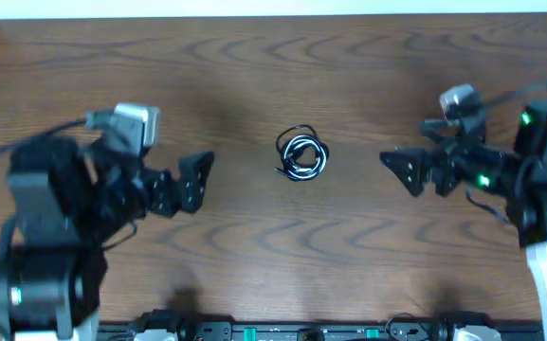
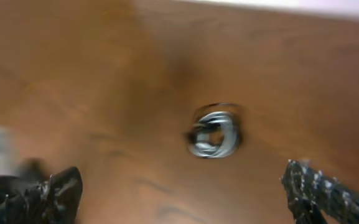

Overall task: Untangle cables
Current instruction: 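Move both grippers forward toward the cable bundle from either side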

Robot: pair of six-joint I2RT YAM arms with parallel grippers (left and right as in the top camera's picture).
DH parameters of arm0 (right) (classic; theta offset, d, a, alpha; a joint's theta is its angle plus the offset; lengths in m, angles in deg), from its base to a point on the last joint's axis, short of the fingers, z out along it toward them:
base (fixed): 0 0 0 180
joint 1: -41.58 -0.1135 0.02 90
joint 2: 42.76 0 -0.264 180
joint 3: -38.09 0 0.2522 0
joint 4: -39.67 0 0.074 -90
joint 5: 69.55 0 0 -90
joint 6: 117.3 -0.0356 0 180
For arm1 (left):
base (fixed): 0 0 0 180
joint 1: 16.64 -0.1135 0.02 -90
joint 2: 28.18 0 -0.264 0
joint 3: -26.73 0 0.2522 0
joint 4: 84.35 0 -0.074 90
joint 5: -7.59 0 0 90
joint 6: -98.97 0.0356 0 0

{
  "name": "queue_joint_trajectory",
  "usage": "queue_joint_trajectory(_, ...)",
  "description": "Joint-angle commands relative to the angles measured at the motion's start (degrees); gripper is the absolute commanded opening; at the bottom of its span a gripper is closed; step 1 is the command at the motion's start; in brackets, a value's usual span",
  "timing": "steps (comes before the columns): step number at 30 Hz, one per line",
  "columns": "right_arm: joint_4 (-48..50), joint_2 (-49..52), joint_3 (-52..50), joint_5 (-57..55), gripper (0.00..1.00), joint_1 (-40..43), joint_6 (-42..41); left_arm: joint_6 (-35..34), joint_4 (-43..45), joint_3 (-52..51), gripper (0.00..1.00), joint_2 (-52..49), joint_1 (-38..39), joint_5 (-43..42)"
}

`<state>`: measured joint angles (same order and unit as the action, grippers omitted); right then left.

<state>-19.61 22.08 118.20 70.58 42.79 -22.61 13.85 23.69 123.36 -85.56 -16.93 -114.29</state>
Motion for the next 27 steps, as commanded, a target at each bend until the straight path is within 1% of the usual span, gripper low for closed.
queue_joint_trajectory(1, 0.3, 5.0, 1.3, 19.9, 0.99, 0.2, -14.3, -0.1, -1.7, 2.6, 0.98, -5.3, 0.1, -12.4)
queue_joint_trajectory(2, 1.3, 6.6, 1.3, 21.9, 0.99, 0.2, -16.4, -1.1, -2.0, 2.6, 0.98, -6.6, 0.1, -13.8)
queue_joint_trajectory(3, 1.5, 7.8, 1.3, 22.2, 0.99, 0.1, -16.7, -2.6, -2.2, 2.6, 0.98, -7.8, 0.1, -14.9)
queue_joint_trajectory(5, 0.1, 10.3, 1.3, 20.3, 0.96, -0.8, -14.7, -6.6, -2.6, 2.6, 0.98, -9.8, 0.1, -15.9)
queue_joint_trajectory(7, -2.5, 12.4, 1.2, 15.5, 0.95, -2.4, -12.9, -7.6, -2.6, 2.6, 0.98, -11.8, 0.1, -15.8)
queue_joint_trajectory(9, -4.5, 15.0, 1.2, 5.7, 0.92, -5.7, -13.4, -9.2, -3.5, 2.6, 0.98, -14.1, 0.1, -16.3)
queue_joint_trajectory(11, -4.3, 16.6, 1.2, -0.6, 0.92, -8.2, -15.5, -8.6, -4.4, 2.2, 0.98, -15.6, 0.3, -14.9)
queue_joint_trajectory(13, -3.5, 18.6, 1.2, -8.5, 0.91, -11.3, -20.3, -8.7, -5.1, 1.6, 0.98, -17.7, 1.0, -12.3)
queue_joint_trajectory(16, -1.9, 20.9, 1.2, -17.4, 0.91, -15.2, -25.3, -8.9, -9.4, 1.2, 0.98, -22.0, 2.9, -7.8)
queue_joint_trajectory(18, -0.9, 22.6, 1.2, -22.1, 0.93, -17.9, -27.0, -8.8, -12.0, 0.7, 0.98, -25.2, 4.7, -5.9)
queue_joint_trajectory(21, 0.9, 24.9, 1.2, -28.5, 0.95, -21.0, -29.6, -9.3, -13.4, 0.6, 0.98, -29.9, 6.8, -5.6)
queue_joint_trajectory(24, 3.0, 27.3, 1.2, -30.7, 0.95, -23.1, -33.4, -10.0, -13.3, 0.6, 0.98, -34.2, 7.8, -5.6)
queue_joint_trajectory(27, 7.2, 29.8, 1.3, -30.1, 0.93, -24.6, -33.4, -9.9, -13.3, 0.6, 0.98, -38.0, 7.8, -5.6)
